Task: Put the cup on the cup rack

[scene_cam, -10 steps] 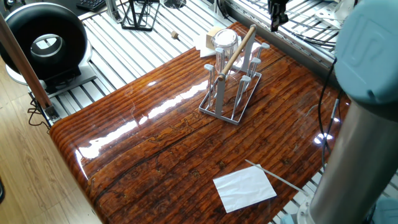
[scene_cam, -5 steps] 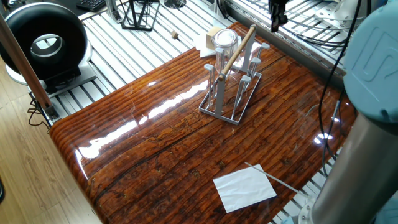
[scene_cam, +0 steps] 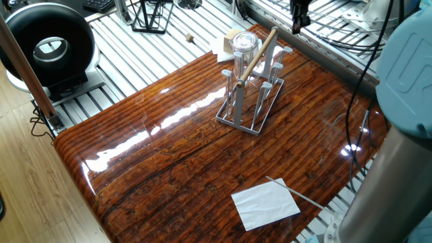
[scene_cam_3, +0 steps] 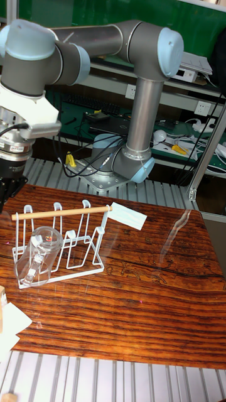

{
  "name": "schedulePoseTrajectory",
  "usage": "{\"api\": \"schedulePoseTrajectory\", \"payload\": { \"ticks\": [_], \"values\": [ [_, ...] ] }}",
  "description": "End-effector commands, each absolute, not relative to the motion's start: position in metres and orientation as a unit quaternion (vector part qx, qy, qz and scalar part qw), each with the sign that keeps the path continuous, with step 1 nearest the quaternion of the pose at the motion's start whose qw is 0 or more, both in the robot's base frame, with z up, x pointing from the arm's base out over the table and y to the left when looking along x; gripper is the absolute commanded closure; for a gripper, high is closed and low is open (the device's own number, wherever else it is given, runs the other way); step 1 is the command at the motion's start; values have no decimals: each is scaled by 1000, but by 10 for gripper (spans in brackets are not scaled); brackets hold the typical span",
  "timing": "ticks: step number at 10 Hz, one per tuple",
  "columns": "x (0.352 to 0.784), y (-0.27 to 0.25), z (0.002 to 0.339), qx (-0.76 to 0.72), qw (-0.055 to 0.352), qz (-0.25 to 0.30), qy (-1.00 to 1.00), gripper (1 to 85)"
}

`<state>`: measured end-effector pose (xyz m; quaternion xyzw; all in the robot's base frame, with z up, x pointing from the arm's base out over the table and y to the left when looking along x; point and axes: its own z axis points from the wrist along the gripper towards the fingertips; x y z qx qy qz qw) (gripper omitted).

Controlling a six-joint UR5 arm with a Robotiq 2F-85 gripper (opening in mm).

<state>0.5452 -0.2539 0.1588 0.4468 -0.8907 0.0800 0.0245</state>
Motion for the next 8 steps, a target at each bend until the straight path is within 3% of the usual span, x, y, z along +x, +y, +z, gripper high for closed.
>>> {"api": "schedulePoseTrajectory", "payload": {
  "ticks": [1,8],
  "values": [
    [561,-251,156,438,0,73,-896,847],
    [578,-255,141,401,-4,57,-914,847]
  ]
}}
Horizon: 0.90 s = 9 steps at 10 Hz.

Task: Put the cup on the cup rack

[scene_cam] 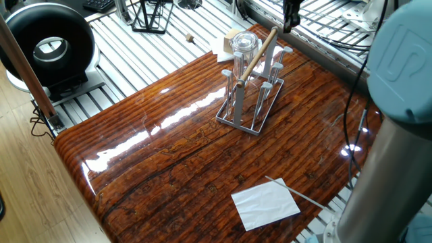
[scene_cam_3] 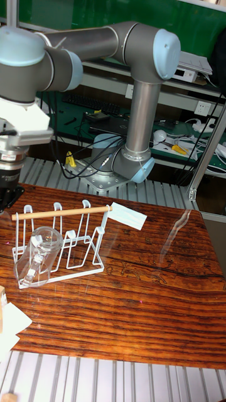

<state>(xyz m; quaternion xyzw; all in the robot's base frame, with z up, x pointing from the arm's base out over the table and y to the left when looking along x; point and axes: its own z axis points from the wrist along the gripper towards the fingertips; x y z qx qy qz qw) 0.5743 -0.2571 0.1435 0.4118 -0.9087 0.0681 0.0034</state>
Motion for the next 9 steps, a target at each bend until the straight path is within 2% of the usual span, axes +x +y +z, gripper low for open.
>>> {"api": "schedulePoseTrajectory", "payload": {
  "ticks": [1,4,9],
  "values": [
    [576,-256,141,399,-2,57,-915,847],
    [553,-243,150,386,-1,52,-921,847],
    [552,-238,152,382,-3,53,-923,847]
  ]
}}
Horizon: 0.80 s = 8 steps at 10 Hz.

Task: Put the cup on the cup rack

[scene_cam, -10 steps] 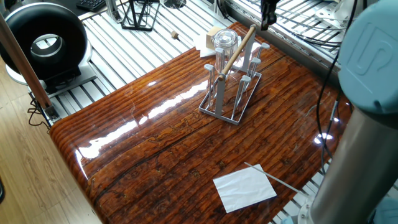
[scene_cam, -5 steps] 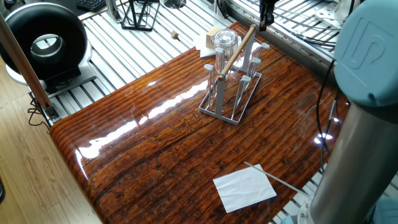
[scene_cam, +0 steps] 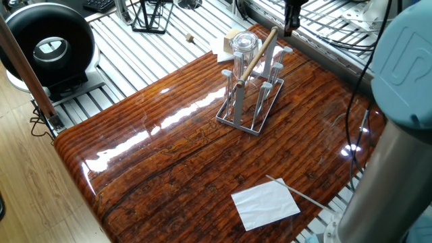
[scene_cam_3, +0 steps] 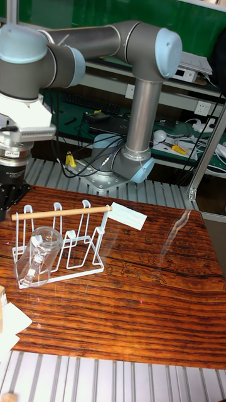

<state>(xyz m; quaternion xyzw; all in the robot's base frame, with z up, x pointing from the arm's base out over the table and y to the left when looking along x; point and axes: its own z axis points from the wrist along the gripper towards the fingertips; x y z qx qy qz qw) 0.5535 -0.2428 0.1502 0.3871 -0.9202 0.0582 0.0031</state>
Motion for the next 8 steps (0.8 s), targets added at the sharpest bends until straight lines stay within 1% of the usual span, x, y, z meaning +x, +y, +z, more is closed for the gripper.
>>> {"api": "schedulePoseTrajectory", "payload": {
  "ticks": [1,2,4,5,6,8],
  "values": [
    [553,-237,152,385,-4,51,-921,847],
    [554,-228,151,389,-13,36,-920,847],
    [573,-219,153,411,-54,35,-910,847],
    [579,-205,154,413,-76,16,-908,847],
    [579,-207,154,421,-73,20,-904,847],
    [584,-207,154,422,-81,24,-903,847]
  ]
}}
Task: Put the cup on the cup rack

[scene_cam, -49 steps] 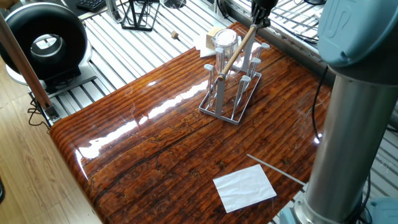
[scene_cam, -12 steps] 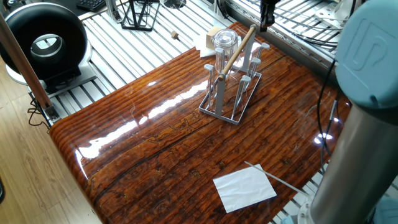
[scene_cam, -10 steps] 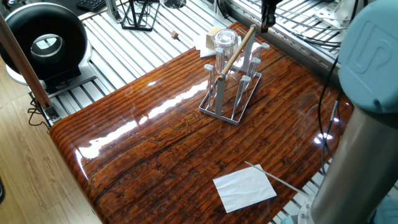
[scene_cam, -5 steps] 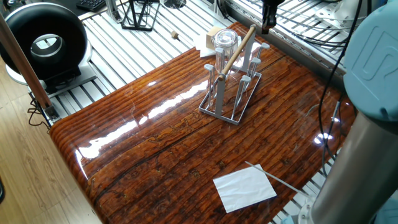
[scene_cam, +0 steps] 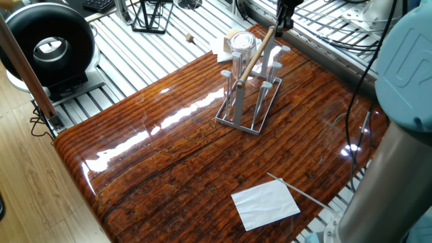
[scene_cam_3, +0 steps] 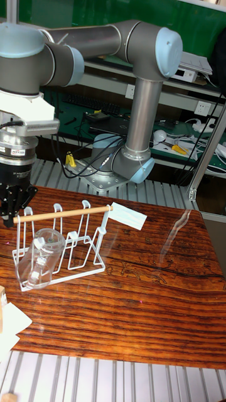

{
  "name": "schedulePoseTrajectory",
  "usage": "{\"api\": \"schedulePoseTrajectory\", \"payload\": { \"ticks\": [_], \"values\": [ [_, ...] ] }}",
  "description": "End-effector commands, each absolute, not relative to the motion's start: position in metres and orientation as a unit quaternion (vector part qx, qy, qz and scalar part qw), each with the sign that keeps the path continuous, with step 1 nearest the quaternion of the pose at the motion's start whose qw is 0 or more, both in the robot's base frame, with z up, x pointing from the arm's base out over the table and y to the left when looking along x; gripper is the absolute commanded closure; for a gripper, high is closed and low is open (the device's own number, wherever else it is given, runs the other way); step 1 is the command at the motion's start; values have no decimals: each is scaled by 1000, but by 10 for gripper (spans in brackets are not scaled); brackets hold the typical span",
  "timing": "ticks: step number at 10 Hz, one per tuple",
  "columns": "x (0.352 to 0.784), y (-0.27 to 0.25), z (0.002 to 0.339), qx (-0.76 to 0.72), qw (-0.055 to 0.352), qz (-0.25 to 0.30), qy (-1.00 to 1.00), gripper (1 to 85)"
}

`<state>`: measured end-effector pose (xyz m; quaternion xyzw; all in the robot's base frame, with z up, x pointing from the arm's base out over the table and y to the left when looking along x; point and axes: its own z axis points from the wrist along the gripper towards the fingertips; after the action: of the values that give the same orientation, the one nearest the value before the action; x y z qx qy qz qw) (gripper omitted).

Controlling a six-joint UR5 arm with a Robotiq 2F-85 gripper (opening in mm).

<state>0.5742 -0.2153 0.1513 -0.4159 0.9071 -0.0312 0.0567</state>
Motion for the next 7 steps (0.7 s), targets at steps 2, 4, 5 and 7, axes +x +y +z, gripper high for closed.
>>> {"api": "schedulePoseTrajectory", "payload": {
  "ticks": [2,4,5,7],
  "values": [
    [585,-210,155,-425,82,-30,901,847],
    [590,-214,155,-429,86,-42,898,847],
    [590,-215,155,-429,87,-43,898,847],
    [591,-213,156,-428,89,-41,899,847]
  ]
}}
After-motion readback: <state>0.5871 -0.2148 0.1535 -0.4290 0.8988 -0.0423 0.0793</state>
